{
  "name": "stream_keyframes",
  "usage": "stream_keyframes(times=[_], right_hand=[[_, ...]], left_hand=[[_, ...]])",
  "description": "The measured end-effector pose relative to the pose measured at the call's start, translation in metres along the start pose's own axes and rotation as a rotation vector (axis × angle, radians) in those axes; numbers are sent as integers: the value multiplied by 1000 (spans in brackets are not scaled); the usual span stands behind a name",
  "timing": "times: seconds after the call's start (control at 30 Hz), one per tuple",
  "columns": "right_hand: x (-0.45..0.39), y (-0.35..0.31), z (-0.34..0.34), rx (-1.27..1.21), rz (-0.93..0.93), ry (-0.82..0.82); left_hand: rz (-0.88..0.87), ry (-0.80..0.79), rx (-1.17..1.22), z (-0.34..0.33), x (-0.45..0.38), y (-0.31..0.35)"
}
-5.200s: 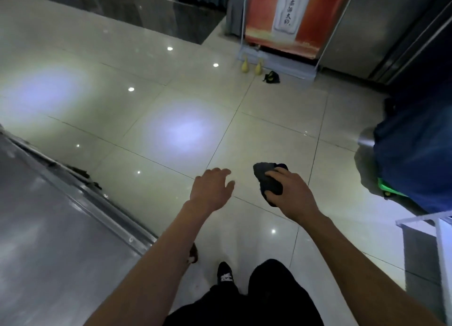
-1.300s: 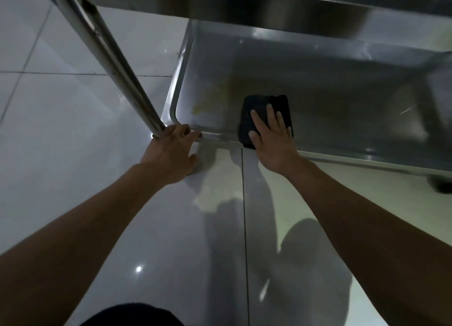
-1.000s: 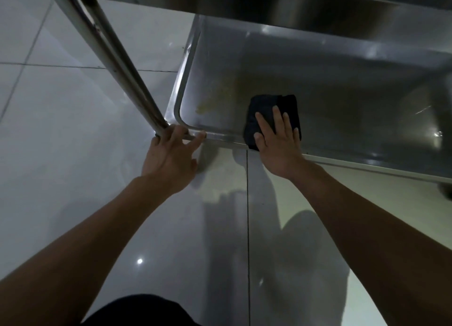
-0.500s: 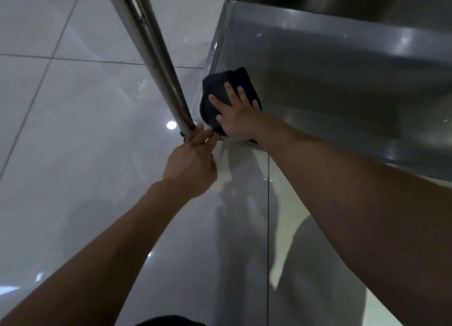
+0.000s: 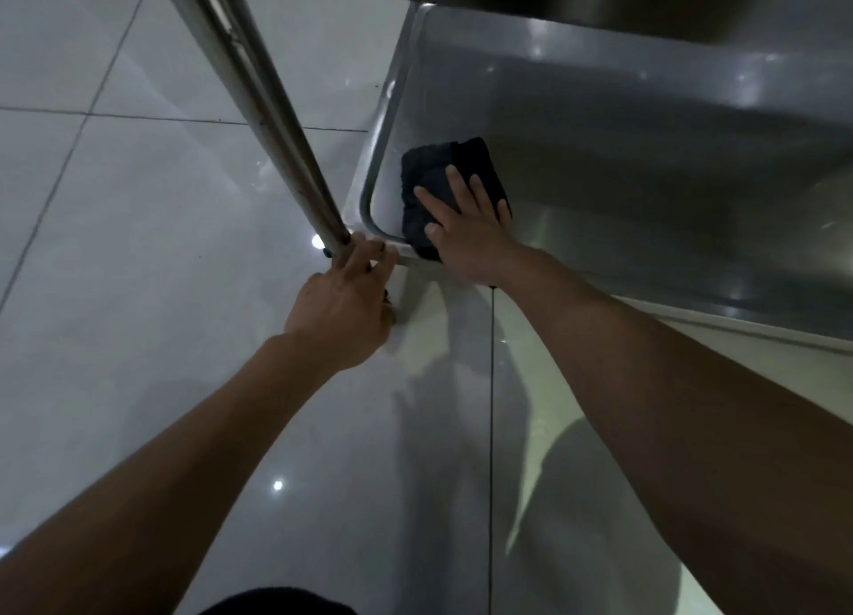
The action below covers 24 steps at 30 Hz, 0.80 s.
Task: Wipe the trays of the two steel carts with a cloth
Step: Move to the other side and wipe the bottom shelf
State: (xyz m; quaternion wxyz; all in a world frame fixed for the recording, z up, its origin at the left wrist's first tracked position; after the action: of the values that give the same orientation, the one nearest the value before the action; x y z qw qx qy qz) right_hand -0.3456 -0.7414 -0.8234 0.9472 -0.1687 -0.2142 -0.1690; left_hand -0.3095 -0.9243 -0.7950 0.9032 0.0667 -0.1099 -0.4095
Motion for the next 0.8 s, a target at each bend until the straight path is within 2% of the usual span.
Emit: stream_keyframes(times=[0.13,0.33,0.63,0.8], right_hand=[[20,55,7,-38,-85,36],[50,132,14,-95,-203,86],[95,226,20,-96,-332,119],[112,268,34,37,-397,118]], left_hand=[[35,-2,-94,14,-18,16],[-232,-21,-174,13,-64,85],[-248,-83,-302,-8,-59,139],[-279,-56,-334,-13,-54,150]])
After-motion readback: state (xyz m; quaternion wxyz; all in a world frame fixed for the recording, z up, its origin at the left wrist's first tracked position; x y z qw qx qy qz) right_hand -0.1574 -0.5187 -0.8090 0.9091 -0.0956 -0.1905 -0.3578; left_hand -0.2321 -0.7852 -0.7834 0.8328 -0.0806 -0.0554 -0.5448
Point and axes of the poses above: each hand's wrist, its own x-axis away from the middle knuckle, its own z-axis out of the back of the hand, y = z × x, the point moved 3 cm from there along -x, towards the middle knuckle, and after that the axes turned 15 degrees about -z, right-handed, at the moved point
